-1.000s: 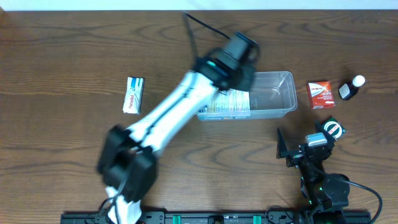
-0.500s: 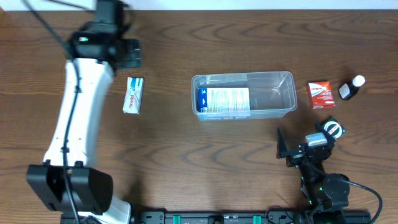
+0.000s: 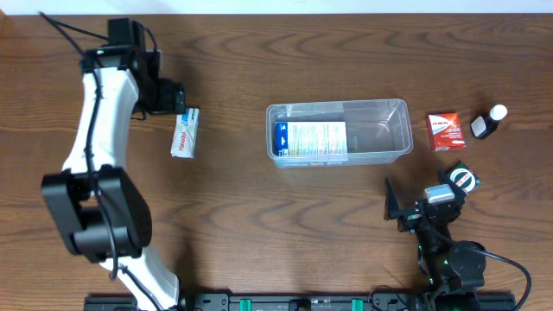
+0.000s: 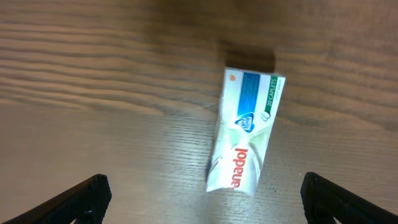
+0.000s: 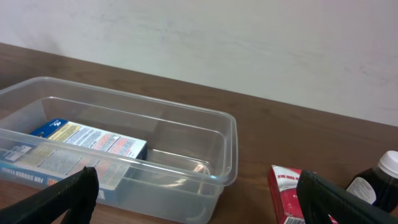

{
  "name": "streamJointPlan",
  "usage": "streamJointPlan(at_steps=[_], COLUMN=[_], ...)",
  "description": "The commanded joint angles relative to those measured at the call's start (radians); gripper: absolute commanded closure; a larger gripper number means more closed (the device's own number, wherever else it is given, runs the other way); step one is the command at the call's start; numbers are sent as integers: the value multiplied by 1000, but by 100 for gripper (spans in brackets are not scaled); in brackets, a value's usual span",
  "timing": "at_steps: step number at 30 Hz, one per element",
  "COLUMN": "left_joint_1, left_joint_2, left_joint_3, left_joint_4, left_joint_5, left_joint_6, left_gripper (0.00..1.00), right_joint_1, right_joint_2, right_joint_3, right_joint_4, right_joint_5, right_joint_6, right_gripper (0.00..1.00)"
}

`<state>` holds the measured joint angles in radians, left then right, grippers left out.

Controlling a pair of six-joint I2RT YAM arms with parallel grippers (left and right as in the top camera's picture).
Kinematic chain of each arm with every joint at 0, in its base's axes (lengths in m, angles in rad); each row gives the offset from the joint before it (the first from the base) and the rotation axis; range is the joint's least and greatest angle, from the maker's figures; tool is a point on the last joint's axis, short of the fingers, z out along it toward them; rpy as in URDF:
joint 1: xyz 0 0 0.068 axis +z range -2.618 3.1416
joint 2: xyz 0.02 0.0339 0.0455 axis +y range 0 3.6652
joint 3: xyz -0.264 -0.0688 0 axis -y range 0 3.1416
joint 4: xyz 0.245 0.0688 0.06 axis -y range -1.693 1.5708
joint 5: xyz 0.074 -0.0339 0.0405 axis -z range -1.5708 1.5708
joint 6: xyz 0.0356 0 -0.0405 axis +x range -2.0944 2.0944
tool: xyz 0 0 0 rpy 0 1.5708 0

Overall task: Pack container
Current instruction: 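Move the left gripper to the white Panadol box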

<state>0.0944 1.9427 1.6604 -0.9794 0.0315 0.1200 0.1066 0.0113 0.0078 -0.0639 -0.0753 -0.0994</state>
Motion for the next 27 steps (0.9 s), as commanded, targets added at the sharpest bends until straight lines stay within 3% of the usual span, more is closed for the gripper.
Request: streamJointPlan(at_steps=[1,9,27], left_joint_1=[-6,-17,-58], left_joint_2=[57,161,171], left_joint_3=[-9,-9,-124], left_joint_4=[5,40,169], left_joint_5=[30,116,62], left_joint_6=[45,109,129], left_gripper=[2,2,0], right_joint_1=[-16,-16,-16], right_joint_2=[-4,-4,-4], right_joint_3=[-2,-2,-2], right_joint_4=[-4,-4,-4], right_joint_5=[-3,-4,-3], right_joint_6=[-14,-14,-14], right_gripper=[1,1,1])
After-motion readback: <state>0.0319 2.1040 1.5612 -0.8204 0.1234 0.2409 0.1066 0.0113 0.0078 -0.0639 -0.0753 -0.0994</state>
